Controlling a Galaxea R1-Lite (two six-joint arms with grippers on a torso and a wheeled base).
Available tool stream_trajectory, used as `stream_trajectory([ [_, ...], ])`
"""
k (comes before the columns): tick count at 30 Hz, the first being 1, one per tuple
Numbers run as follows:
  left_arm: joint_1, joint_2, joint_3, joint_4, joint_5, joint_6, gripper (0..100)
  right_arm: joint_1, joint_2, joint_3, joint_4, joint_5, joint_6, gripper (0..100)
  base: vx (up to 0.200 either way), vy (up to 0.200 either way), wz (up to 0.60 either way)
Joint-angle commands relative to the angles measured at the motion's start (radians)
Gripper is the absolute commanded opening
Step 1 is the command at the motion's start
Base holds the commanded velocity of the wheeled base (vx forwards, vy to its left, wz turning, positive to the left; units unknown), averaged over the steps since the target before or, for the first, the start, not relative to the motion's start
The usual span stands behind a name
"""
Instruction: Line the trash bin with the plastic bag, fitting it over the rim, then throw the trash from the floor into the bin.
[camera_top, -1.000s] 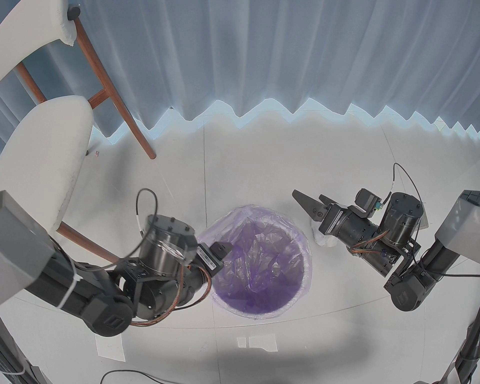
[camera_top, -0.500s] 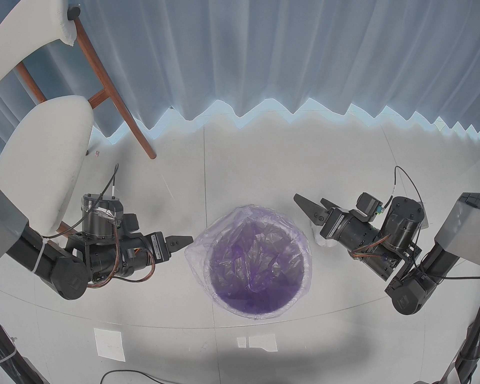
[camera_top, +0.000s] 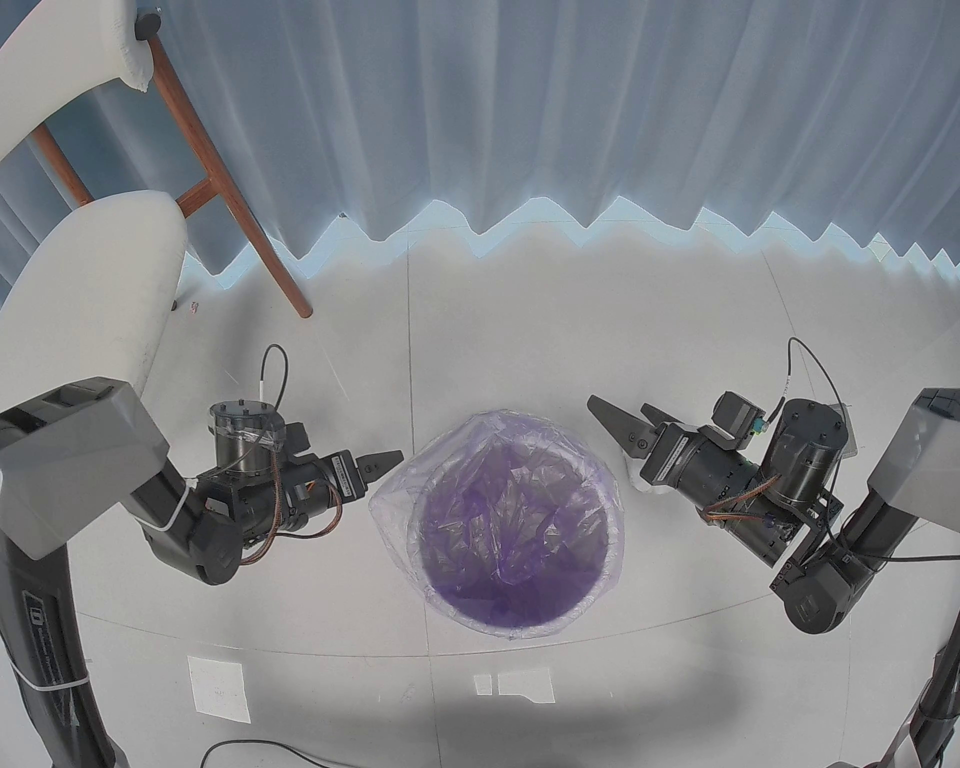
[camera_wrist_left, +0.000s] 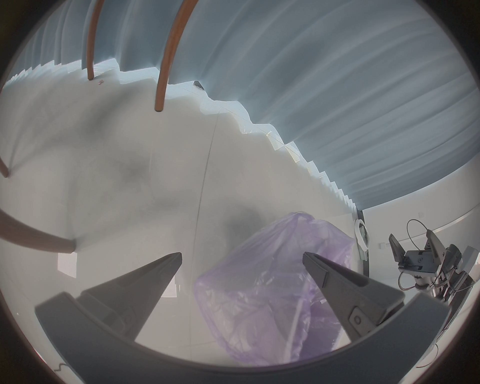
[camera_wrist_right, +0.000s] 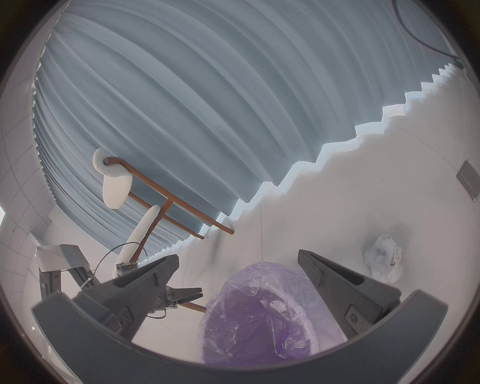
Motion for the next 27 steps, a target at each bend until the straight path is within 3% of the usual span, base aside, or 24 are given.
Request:
stream_trajectory([
  [1, -0.017, 0.114, -0.075, -0.009, -0.032, -0.002, 100, 0.001, 0.003, 0.0, -0.001, 0.001, 0.001, 100, 0.0, 0.0, 0.0],
  [13, -0.046, 0.225, -0.201, 0.006, -0.046, -0.007, 100, 0.001, 0.023, -0.01, -0.013, 0.001, 0.001, 100, 0.0, 0.0, 0.0],
  [14, -0.048, 0.231, -0.202, 0.004, -0.046, -0.007, 0, 0.001, 0.023, -0.01, -0.013, 0.001, 0.001, 100, 0.0, 0.0, 0.0],
  [23, -0.048, 0.262, -0.239, 0.007, -0.032, -0.017, 0, 0.001, 0.037, -0.014, -0.016, 0.001, -0.001, 100, 0.0, 0.0, 0.0],
  [27, -0.046, 0.314, -0.268, 0.009, 0.023, -0.017, 0, 0.004, 0.049, -0.015, -0.028, 0.001, -0.002, 100, 0.0, 0.0, 0.0],
])
